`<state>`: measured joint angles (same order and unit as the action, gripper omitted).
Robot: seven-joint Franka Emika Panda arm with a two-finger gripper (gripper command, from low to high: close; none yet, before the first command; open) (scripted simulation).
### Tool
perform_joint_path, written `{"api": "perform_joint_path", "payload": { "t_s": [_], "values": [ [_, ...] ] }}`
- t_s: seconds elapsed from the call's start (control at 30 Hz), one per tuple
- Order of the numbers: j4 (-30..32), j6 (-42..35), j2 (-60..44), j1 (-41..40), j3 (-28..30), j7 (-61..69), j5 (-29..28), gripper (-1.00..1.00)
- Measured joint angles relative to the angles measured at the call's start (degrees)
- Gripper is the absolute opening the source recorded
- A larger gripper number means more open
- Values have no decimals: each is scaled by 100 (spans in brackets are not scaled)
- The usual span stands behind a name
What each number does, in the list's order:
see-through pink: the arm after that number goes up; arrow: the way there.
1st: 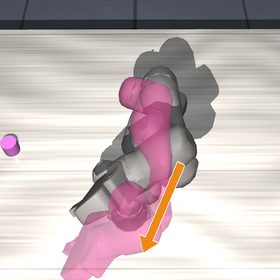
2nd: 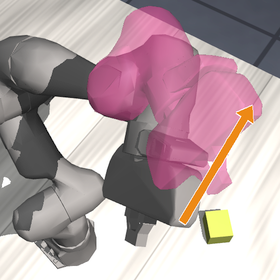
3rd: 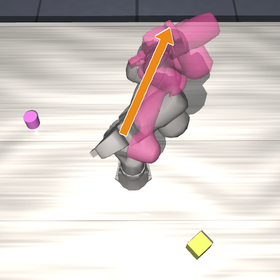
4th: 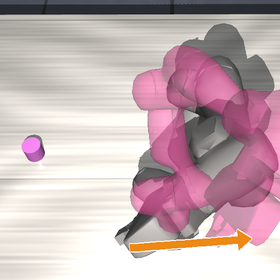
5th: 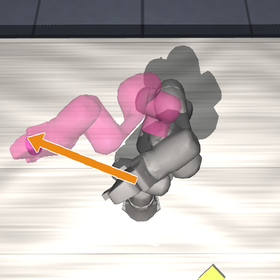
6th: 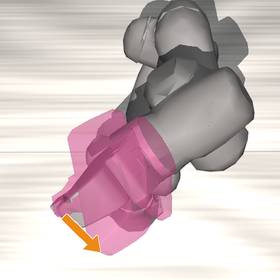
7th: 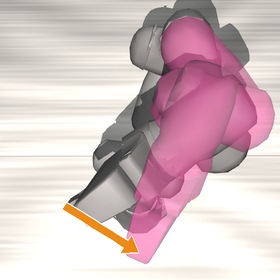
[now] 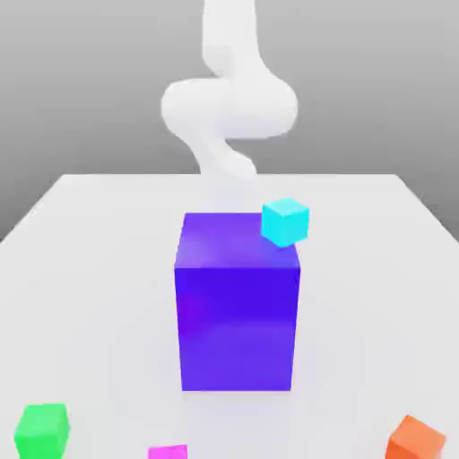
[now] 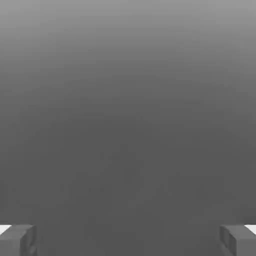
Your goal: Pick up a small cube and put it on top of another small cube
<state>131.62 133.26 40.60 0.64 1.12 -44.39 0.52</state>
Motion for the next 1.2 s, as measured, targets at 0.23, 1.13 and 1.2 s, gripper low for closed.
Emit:
{"api": "perform_joint_path", "payload": {
  "t_s": [0.23, 1.13, 1.2],
  "values": [
    [-46, 421, -1488, 153, 305, 442, 189, 0],
    [-371, 2427, -7048, -168, 475, 1806, 711, -100],
    [-371, 2427, -7048, -168, 475, 1806, 711, -100]
  ]
}}
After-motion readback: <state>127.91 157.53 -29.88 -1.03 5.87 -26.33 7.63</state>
